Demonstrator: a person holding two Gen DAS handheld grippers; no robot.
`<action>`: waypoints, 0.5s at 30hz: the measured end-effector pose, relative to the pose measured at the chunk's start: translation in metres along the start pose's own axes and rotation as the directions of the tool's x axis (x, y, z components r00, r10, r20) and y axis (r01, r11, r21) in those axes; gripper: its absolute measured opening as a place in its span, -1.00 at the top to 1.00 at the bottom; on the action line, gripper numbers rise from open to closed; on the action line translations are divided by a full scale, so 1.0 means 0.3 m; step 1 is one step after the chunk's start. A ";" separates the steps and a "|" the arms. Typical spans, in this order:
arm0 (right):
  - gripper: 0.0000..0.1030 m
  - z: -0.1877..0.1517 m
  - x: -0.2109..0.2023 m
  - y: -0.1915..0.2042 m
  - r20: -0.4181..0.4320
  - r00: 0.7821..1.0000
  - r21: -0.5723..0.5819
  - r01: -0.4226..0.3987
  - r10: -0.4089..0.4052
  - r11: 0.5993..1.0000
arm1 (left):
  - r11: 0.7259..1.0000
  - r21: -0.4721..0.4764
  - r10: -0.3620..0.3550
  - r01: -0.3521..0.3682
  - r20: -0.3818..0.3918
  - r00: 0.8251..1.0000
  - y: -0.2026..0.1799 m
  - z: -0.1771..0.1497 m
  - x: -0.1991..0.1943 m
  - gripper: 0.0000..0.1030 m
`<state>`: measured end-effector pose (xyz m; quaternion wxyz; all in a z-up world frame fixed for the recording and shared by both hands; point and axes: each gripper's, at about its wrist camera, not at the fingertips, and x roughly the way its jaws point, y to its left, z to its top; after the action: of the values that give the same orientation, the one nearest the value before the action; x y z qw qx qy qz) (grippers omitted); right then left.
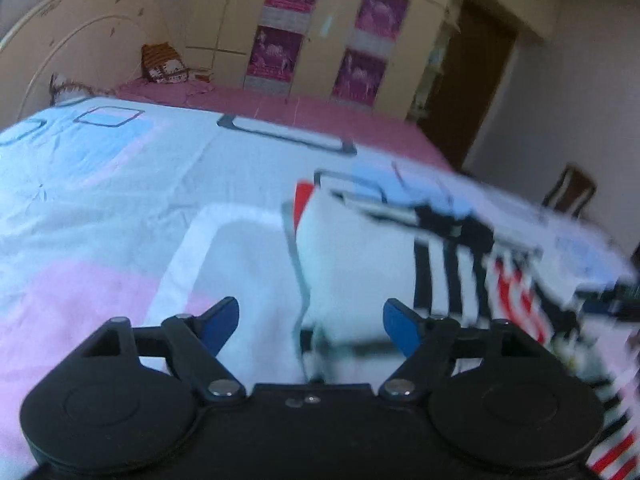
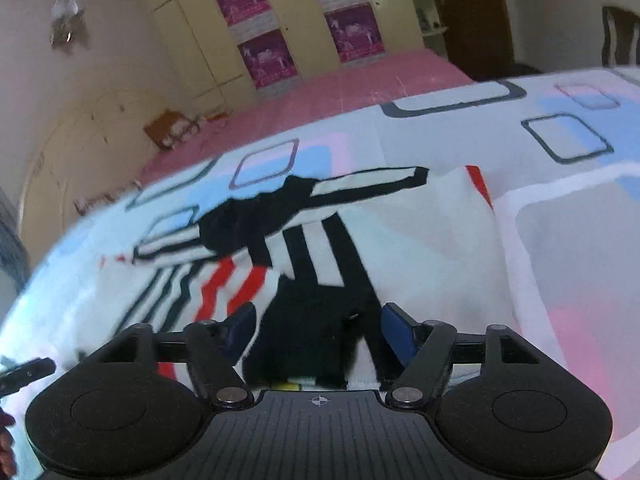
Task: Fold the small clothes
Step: 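Fold the side edge inward over the sleeve with the left tool, release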
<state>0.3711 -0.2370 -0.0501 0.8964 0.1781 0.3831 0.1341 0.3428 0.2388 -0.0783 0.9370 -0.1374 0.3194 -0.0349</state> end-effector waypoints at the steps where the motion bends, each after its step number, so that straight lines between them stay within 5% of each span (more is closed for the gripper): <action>1: -0.30 0.010 0.010 -0.010 -0.003 1.000 0.017 -0.007 0.007 1.000 | 1.000 -0.019 -0.012 0.012 0.005 1.000 0.007 0.021 0.019 -0.41; 4: 0.10 0.030 0.062 -0.022 -0.043 0.999 0.053 -0.001 0.004 0.999 | 1.000 -0.023 -0.020 0.020 0.010 1.000 0.010 0.091 0.114 -0.25; 13: 0.12 0.023 0.132 -0.048 -0.035 0.999 0.151 0.017 -0.012 0.988 | 0.992 -0.045 -0.121 0.117 -0.103 0.987 0.055 0.224 0.442 -0.04; 15: 0.12 0.020 0.139 -0.049 -0.027 1.000 0.159 0.013 -0.008 0.987 | 0.990 -0.050 -0.139 0.133 -0.152 0.979 0.065 0.229 0.500 0.37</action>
<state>0.4050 -0.2358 -0.0790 0.8750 0.2453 0.4051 0.1008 0.5033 0.2508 -0.1200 0.9017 -0.1746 0.3817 -0.1033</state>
